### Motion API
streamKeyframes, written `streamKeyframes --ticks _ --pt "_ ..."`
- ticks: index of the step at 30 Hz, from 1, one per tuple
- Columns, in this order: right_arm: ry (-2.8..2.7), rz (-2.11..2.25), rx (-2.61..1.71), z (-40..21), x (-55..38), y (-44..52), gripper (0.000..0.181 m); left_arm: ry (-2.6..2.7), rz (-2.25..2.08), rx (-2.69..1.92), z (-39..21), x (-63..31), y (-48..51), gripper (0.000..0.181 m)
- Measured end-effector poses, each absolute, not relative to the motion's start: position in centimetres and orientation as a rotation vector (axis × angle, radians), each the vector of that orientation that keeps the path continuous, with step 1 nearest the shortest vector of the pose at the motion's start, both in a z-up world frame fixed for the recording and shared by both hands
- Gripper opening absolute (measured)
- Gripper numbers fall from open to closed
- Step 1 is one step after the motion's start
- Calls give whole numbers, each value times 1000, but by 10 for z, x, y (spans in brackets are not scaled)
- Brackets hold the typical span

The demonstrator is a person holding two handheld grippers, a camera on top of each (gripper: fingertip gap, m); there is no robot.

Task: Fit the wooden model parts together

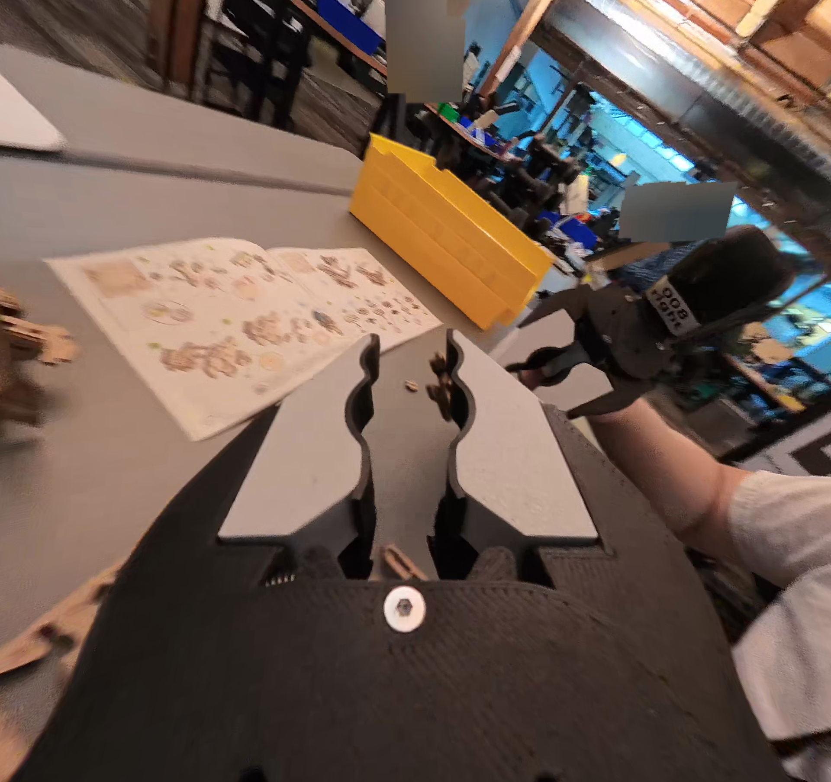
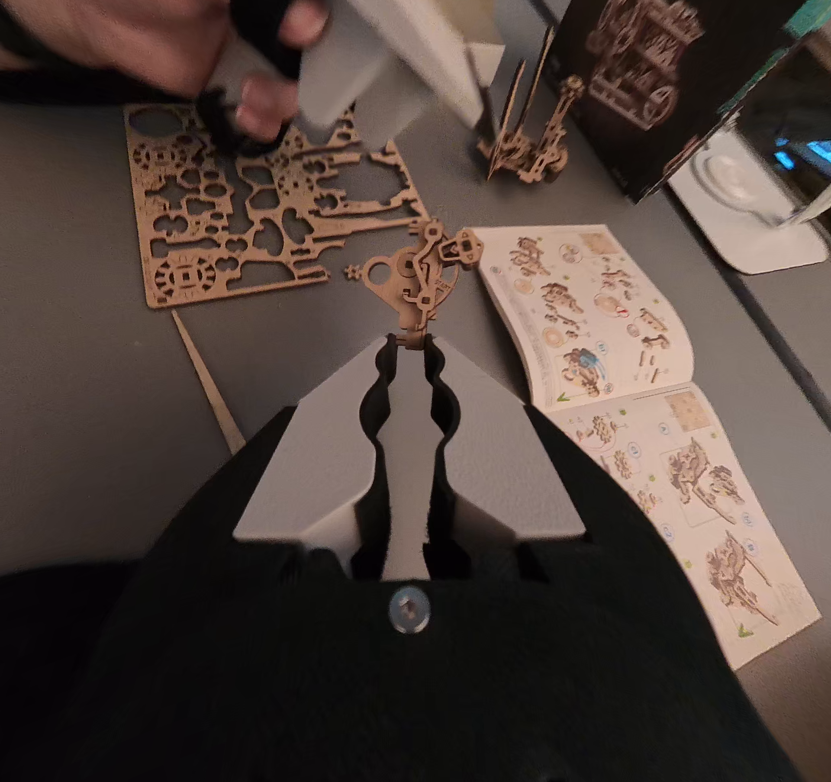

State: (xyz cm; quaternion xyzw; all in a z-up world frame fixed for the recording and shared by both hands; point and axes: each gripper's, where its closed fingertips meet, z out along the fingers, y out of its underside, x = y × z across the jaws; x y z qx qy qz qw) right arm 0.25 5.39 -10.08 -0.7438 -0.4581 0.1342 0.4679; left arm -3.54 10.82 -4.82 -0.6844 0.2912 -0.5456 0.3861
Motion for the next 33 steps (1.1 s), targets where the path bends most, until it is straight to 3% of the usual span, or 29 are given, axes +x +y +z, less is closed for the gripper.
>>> streamKeyframes --ticks 12,23,33 --pt "-1480 540 -1837 -157 -2 25 10 920 -1250 -1960 -83 -61 130 22" --pt "-1449 543 -1778 -155 3 33 20 1055 -1159 -1971 -95 -54 118 20" --pt "-1439 491 -1759 -154 8 38 19 1078 -1182 -1985 -97 -52 112 20"
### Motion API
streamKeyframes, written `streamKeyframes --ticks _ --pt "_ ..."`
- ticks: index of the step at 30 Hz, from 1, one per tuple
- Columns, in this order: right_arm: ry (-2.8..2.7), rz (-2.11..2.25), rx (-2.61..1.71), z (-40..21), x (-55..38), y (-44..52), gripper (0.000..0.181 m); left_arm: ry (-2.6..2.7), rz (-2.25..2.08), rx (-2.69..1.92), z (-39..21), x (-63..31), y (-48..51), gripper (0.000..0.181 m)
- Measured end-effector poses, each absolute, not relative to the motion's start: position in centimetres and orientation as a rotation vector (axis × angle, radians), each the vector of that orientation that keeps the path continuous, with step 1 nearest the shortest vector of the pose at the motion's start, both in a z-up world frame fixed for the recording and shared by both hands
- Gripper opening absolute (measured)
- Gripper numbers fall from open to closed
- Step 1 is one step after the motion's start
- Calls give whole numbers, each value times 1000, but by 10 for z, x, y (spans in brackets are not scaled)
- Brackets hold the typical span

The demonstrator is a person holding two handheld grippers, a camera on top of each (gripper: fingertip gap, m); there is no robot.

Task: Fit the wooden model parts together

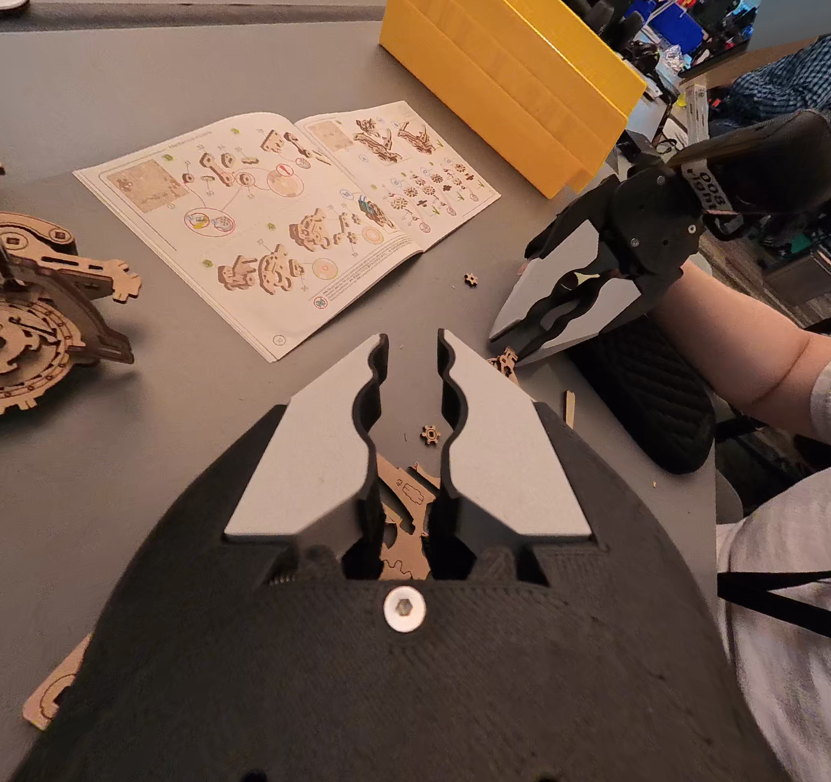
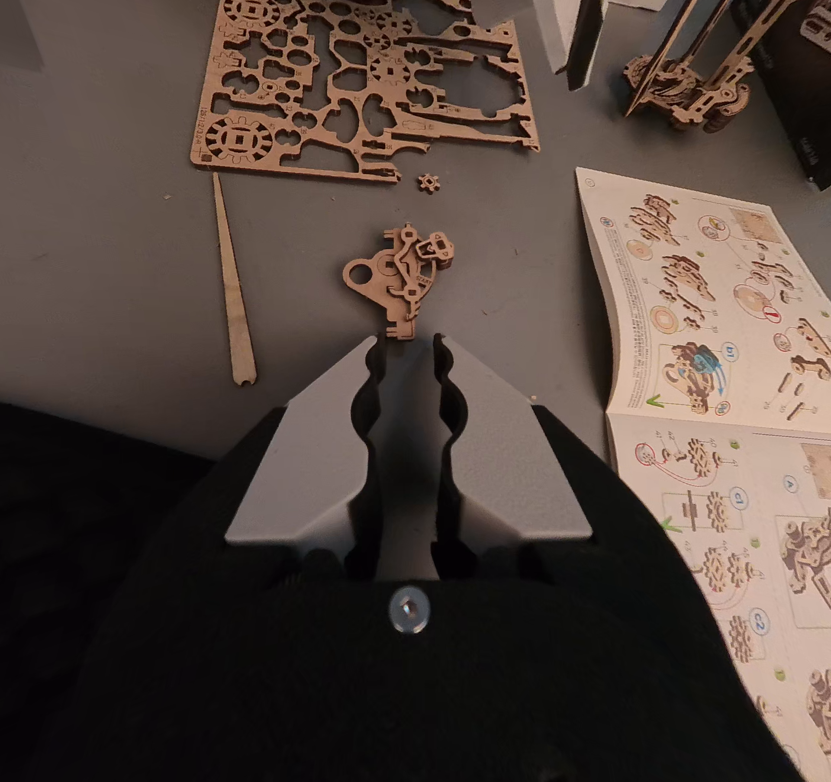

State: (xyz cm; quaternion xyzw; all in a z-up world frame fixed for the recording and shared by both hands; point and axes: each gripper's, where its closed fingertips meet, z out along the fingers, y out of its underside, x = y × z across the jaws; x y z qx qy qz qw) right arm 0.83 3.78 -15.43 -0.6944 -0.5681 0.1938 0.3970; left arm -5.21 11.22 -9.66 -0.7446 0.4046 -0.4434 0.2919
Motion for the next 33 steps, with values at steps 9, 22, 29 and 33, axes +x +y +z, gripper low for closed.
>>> streamKeyframes --ticks 9,22,29,33 --pt "-1455 449 -1725 -153 7 37 12 1146 -1129 -1977 -101 -53 110 20" --pt "-1429 395 -1724 -154 6 45 10 1155 -1119 -2022 -109 -54 109 19" --pt "-1419 405 -1702 -149 9 44 13 1170 -1102 -2034 -112 -53 107 19" --pt "-1373 409 -1647 -134 12 47 14 1174 -1096 -2036 -113 -54 107 19"
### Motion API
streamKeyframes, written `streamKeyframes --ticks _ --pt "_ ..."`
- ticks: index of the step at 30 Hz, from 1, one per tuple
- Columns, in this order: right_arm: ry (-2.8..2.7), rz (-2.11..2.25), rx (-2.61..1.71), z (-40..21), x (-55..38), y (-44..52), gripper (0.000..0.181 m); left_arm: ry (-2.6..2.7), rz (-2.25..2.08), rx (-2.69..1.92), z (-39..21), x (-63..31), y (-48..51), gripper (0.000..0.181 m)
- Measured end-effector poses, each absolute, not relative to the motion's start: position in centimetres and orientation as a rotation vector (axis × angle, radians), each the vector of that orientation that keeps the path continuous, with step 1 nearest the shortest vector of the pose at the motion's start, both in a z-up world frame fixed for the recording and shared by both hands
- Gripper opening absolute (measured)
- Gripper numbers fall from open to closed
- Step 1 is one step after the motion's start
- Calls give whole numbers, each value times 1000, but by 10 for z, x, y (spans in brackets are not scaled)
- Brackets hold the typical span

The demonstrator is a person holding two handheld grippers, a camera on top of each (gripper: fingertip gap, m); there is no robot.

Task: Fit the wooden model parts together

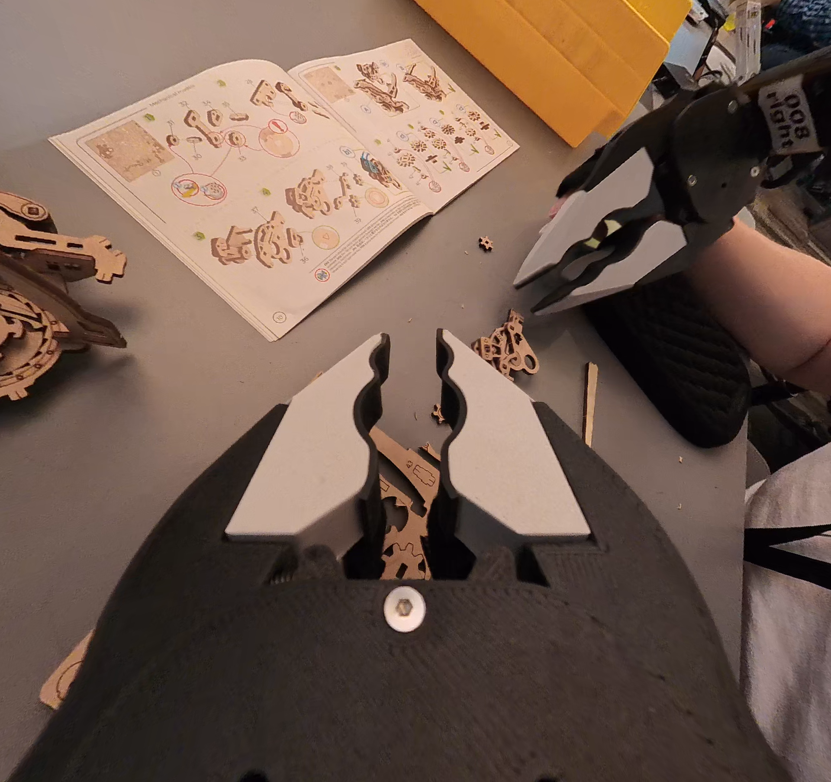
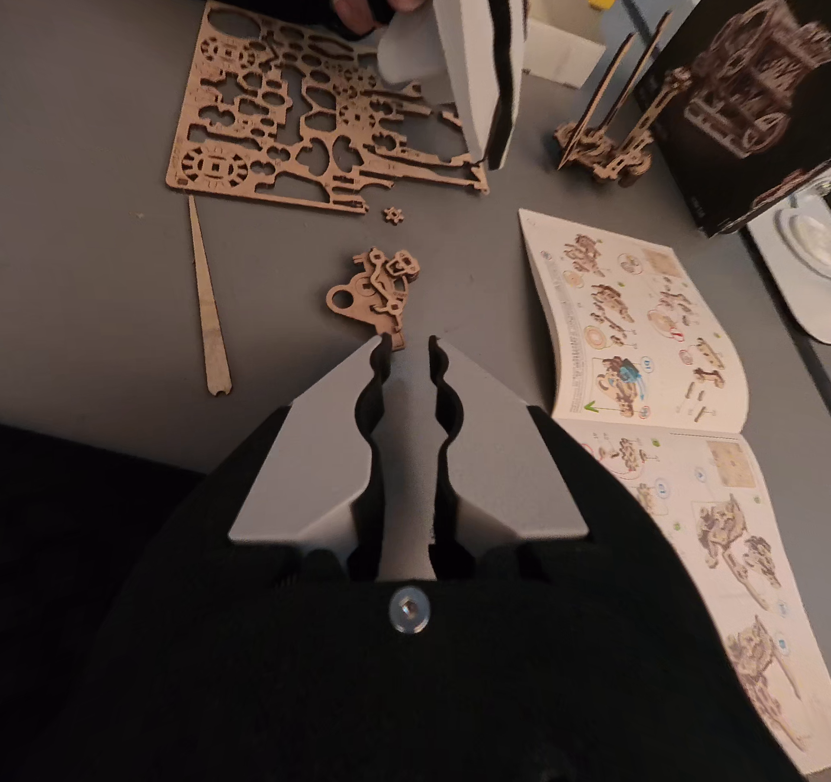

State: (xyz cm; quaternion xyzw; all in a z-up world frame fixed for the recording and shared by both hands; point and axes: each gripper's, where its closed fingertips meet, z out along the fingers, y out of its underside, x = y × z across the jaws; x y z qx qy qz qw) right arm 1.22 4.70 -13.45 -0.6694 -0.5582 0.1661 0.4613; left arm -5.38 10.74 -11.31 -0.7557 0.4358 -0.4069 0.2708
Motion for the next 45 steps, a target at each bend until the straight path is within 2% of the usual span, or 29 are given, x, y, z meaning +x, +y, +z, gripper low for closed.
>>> streamKeyframes --ticks 10,22,45 --pt "-1108 212 -1552 -100 31 80 11 1323 -1040 -1983 -120 -52 101 22" --pt "-1148 202 -1582 -111 30 80 11 1800 -836 -1674 -130 -67 76 24" --pt "-1165 204 -1579 -112 28 79 11 1948 -776 -1642 -153 -62 60 18"
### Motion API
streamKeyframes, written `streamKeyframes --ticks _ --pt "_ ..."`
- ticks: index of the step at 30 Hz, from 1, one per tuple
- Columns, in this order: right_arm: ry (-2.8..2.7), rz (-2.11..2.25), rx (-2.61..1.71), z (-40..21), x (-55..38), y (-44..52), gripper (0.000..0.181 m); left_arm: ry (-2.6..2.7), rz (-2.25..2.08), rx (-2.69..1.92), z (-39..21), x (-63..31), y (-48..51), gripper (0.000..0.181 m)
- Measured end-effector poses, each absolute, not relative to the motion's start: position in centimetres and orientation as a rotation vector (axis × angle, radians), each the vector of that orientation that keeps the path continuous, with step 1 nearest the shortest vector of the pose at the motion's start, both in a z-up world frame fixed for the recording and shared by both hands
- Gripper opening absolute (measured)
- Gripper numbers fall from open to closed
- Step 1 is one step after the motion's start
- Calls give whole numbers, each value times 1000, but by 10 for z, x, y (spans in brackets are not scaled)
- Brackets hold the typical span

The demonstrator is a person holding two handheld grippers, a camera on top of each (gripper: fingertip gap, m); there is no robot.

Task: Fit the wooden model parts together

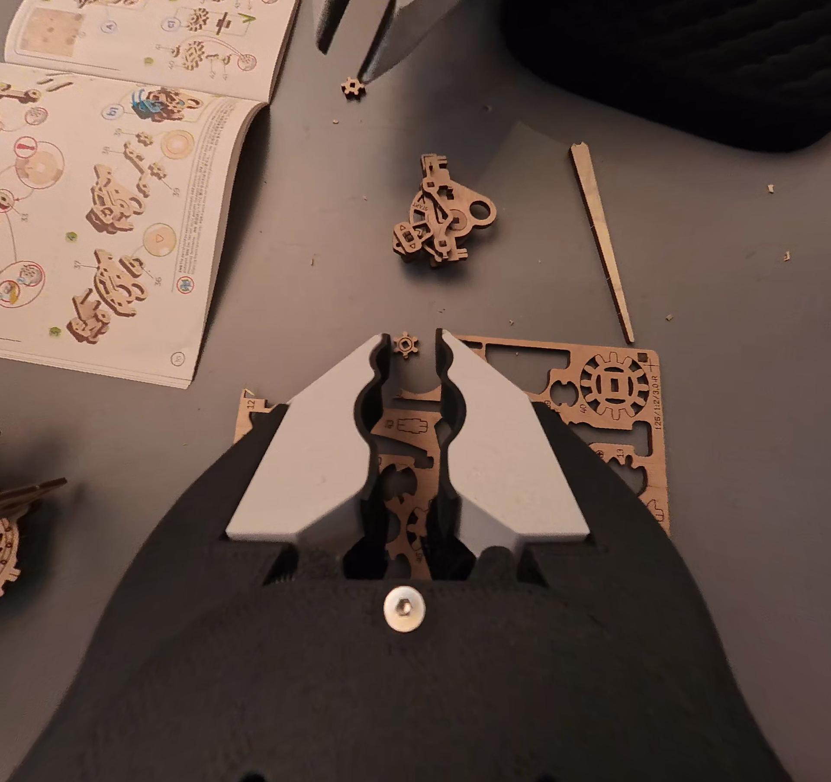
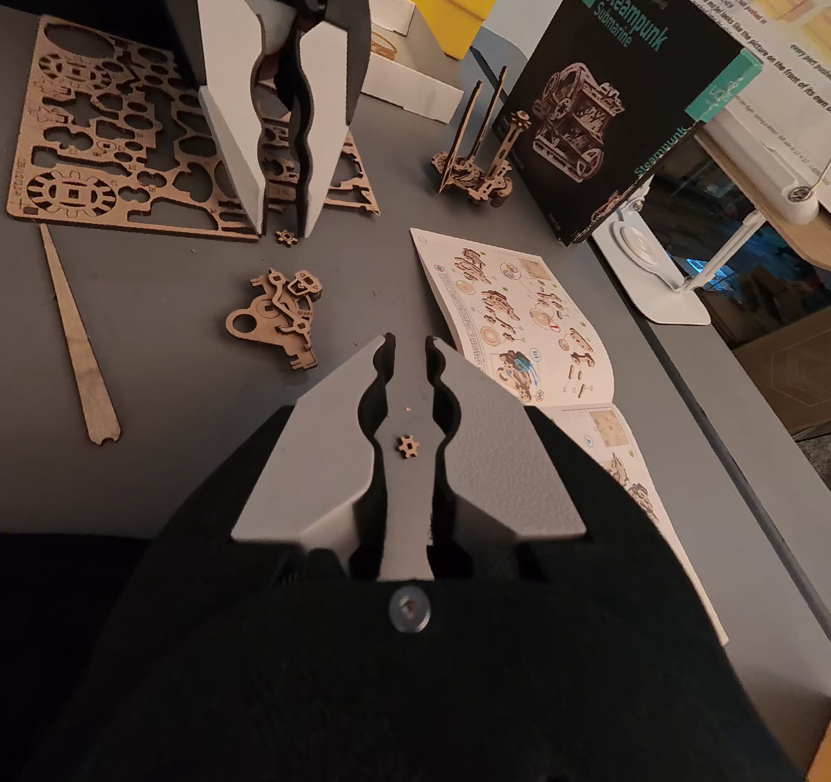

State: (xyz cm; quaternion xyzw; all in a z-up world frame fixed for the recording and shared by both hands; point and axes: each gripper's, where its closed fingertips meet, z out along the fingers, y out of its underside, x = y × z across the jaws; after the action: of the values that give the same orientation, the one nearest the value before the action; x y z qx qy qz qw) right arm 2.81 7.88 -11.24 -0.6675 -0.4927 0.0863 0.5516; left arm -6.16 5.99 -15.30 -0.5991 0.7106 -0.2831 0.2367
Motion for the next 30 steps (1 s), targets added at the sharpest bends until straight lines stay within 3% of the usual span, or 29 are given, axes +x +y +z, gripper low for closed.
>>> streamKeyframes --ticks 30 --pt "-1214 192 -1581 -119 24 76 11 1937 -729 -1602 -150 -57 62 9"
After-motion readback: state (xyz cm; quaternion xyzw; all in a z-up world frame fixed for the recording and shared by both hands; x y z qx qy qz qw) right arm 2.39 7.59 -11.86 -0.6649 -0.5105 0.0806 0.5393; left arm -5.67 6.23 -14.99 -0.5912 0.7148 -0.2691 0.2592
